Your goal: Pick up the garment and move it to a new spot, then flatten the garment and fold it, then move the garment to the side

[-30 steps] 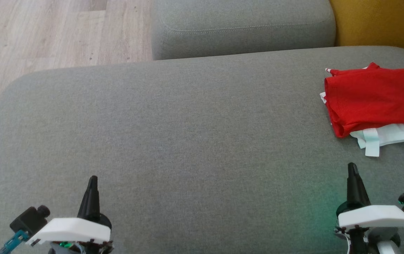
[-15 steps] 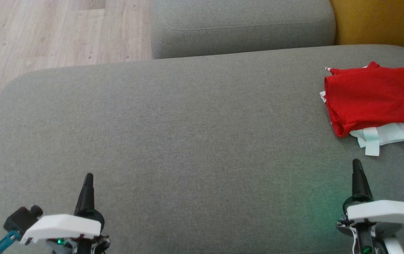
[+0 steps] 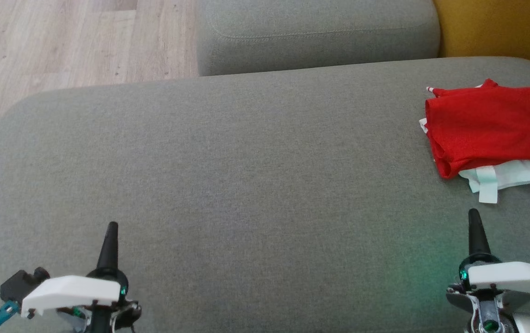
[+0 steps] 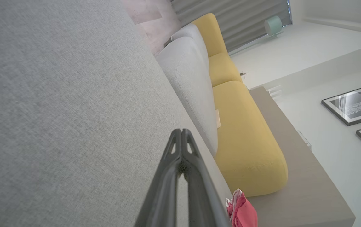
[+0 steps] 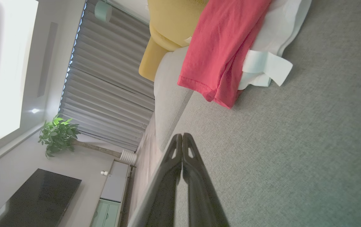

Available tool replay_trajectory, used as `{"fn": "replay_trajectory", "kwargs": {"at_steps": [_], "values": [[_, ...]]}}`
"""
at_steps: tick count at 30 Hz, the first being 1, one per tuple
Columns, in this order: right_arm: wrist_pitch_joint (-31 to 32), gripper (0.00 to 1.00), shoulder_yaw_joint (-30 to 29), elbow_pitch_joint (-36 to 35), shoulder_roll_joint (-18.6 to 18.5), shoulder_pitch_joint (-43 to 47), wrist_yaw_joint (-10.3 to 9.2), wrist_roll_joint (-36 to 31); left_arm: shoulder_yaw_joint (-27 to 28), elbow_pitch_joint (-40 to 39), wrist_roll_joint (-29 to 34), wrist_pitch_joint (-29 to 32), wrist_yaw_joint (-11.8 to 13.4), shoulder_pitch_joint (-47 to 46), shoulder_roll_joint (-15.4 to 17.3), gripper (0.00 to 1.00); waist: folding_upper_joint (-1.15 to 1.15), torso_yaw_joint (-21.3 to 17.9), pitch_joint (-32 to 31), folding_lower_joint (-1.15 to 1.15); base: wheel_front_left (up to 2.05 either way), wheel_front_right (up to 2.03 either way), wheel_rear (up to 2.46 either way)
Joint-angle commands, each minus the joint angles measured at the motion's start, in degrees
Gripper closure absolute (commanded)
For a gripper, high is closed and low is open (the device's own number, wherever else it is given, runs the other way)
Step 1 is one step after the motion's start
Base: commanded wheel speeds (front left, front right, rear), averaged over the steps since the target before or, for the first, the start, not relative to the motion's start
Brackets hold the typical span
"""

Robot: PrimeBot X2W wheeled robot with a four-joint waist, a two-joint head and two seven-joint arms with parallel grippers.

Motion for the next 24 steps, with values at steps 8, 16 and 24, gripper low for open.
{"fn": "replay_trajectory", "kwargs": {"at_steps": [8, 16, 24], "values": [[1.58, 1.0, -0.15, -2.38, -0.67, -3.86, -0.04, 5.8, 2.84, -1.18, -5.41, 1.64, -1.12, -4.21, 0.9, 1.0, 0.0, -0.06, 0.14, 0.0, 0.0, 0.0, 0.0], [2.93, 1.0, -0.79, -2.62, -0.67, -4.19, -0.04, 10.66, 3.82, -0.79, -10.03, 3.0, -1.6, -4.94, 0.92, 1.0, 0.0, -0.12, 0.27, 0.0, 0.0, 0.0, 0.0], [4.28, 1.0, -1.43, -2.86, -0.66, -4.53, -0.04, 15.51, 4.82, -0.4, -14.64, 4.37, -2.08, -5.66, 0.93, 1.0, 0.0, -0.17, 0.41, 0.0, 0.0, 0.0, 0.0]]}}
